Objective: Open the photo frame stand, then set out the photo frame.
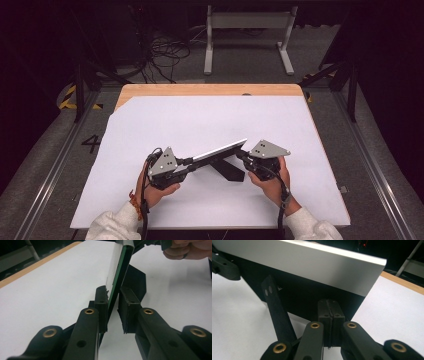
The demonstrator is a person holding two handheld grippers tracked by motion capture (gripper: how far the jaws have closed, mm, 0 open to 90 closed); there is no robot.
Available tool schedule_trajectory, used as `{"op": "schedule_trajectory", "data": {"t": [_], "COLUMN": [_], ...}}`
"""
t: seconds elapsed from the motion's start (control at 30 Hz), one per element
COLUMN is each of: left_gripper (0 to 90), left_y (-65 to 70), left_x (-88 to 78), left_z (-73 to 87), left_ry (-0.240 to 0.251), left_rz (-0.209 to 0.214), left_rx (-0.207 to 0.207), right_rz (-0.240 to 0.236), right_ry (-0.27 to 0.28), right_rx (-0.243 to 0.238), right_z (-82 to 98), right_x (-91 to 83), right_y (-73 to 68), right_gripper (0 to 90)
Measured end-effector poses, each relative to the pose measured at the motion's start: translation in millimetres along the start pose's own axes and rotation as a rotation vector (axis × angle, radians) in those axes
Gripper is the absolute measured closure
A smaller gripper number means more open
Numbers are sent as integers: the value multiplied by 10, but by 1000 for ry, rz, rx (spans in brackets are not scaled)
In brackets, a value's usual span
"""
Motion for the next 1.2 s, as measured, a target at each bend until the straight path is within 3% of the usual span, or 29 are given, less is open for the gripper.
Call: {"op": "schedule_trajectory", "data": {"t": [0.3, 0.4, 0.9, 1.2], "left_gripper": [816, 810, 780, 779], "left_y": [47, 95, 171, 198], "left_x": [8, 30, 72, -58], "left_z": [1, -8, -21, 50], "left_ry": [-8, -12, -24, -53], "left_rz": [6, 22, 23, 40], "left_rx": [3, 11, 22, 32], "right_rz": [-5, -4, 19, -3], "right_ry": [-1, 0, 15, 32], "right_rx": [14, 23, 47, 40], "right_z": [-10, -17, -73, -113], "right_x": [24, 45, 193, 117], "right_y": [20, 41, 89, 33], "right_gripper": [900, 899, 897, 896]}}
Point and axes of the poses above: each handheld gripper's, and its own axes: x roughly forward along the jaws, z roughly out of its underside, y roughly to its right, the point moved 9 cm from there along x, roughly forward along the jaws, and after that the axes turned 6 degrees about -x, right-handed, at the moved point
